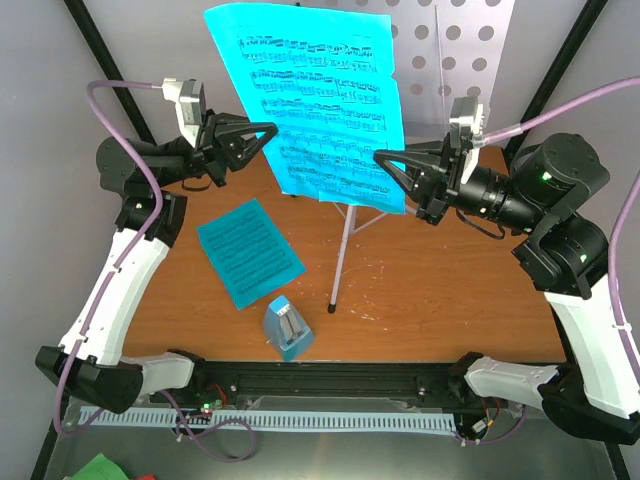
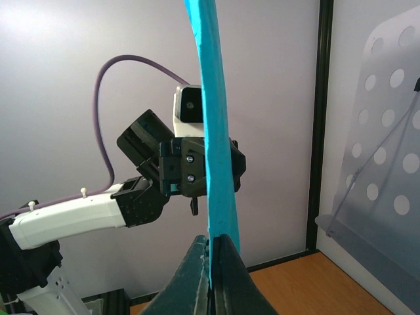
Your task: Pack up the instrument practice props
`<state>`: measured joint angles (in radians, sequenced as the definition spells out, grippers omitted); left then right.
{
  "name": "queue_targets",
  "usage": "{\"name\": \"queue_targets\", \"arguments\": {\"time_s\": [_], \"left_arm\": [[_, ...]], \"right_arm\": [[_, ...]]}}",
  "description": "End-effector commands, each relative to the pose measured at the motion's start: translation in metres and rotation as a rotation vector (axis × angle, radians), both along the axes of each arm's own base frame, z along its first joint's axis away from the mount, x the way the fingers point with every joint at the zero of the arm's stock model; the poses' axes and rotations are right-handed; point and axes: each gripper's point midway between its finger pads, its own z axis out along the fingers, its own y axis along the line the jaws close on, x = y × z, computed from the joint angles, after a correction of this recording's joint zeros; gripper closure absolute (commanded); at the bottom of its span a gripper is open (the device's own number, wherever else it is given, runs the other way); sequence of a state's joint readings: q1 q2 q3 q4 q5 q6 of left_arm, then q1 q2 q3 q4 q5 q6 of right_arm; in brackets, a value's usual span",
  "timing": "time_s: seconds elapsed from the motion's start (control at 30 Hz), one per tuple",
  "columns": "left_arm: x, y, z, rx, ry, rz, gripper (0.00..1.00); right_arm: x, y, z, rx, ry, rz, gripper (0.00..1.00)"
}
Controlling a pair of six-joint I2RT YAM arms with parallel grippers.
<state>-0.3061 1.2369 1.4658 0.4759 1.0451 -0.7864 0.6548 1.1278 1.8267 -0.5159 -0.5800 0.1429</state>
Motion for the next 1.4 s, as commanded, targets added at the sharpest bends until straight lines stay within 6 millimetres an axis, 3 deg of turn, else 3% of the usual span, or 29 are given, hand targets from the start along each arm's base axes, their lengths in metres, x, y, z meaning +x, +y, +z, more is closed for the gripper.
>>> {"name": "queue_targets", "arguments": {"time_s": [0.0,0.23,0.27,0.33,0.4,0.47,0.57,0.6,0.67,0.83,1.37], "left_arm": [[-0.017,0.002,0.006,-0.006,-0.041,-0.024,0.99],[-0.013,0.002,-0.002,-0.005,0.005,-0.019,1.0],[-0.011,0.002,-0.006,-0.004,0.026,-0.014,1.0],[-0.005,0.002,-0.022,0.002,0.086,-0.001,1.0],[0.003,0.001,-0.051,0.018,0.175,0.021,1.0],[0.01,0.003,-0.086,0.034,0.278,0.046,1.0],[0.019,0.009,-0.144,0.04,0.456,0.099,1.0],[0.023,0.013,-0.172,0.044,0.538,0.123,1.0],[0.028,0.025,-0.209,0.033,0.66,0.179,1.0],[0.043,0.07,-0.284,-0.031,0.914,0.397,1.0],[0.084,0.131,-0.435,0.069,1.218,0.697,1.0]], "right_arm": [[0.009,0.001,-0.009,-0.02,0.029,-0.03,0.97],[0.02,0.0,-0.014,-0.03,0.047,-0.077,0.96],[0.021,-0.001,-0.015,-0.031,0.047,-0.09,0.86],[0.024,-0.005,-0.016,-0.024,0.045,-0.12,0.55],[0.025,-0.01,-0.017,-0.021,0.037,-0.151,0.39],[0.025,-0.016,-0.019,-0.018,0.031,-0.183,0.16],[0.027,-0.025,-0.022,-0.005,0.027,-0.235,0.0],[0.026,-0.03,-0.022,0.005,0.023,-0.253,0.0],[0.027,-0.037,-0.023,0.021,0.021,-0.291,0.0],[0.03,-0.051,-0.032,0.061,0.01,-0.368,0.0],[0.033,-0.065,-0.042,0.078,0.045,-0.436,0.0]]}}
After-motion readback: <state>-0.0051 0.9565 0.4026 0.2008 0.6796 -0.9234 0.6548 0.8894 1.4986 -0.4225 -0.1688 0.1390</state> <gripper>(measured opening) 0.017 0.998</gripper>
